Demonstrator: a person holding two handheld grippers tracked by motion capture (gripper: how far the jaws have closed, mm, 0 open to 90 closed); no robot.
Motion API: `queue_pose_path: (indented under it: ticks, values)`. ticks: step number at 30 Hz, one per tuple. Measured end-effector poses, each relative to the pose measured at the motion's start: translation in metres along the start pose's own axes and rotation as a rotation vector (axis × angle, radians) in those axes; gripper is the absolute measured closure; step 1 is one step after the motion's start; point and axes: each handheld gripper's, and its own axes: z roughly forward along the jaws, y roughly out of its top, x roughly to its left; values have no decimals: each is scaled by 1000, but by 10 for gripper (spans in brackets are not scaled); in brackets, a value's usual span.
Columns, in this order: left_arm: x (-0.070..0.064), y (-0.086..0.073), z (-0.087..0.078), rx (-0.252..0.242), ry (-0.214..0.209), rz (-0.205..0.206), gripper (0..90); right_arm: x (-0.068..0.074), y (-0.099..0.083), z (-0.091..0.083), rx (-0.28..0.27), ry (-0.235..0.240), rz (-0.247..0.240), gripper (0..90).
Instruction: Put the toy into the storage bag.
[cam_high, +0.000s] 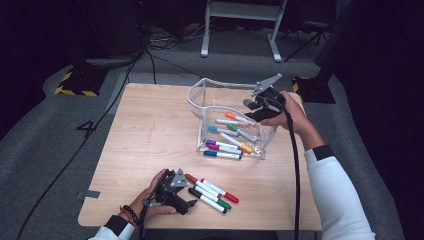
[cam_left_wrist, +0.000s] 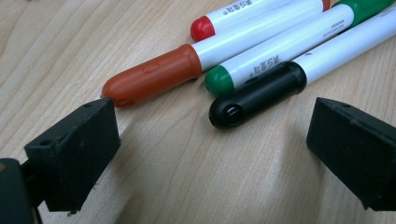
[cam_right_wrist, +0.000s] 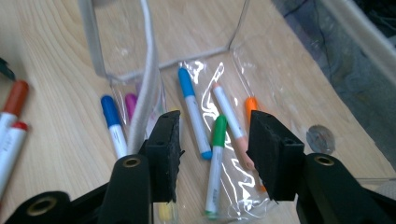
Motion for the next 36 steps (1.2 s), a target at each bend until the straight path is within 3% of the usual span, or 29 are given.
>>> queue_pose_path:
  ticks: [8,12,17,20,23,28,36]
  values:
    - [0,0,0,0,0,0,28,6,-17,-37,-224,-8,36,465]
    - [0,0,0,0,0,0,28,15,-25,-54,-287,-14,45,403]
    - [0,0,0,0,0,0,28,36,-38,-67,-364,25,15,360]
    - [0,0,0,0,0,0,28,51,-46,-71,-369,11,-11,353]
    - [0,0,0,0,0,0,28,65,-55,-72,-401,35,-25,365]
    - [0,0,0,-1,0,0,28,85,-69,-68,-417,36,-45,370]
    - [0,0,0,0,0,0,28,110,-87,-42,-394,66,-43,378]
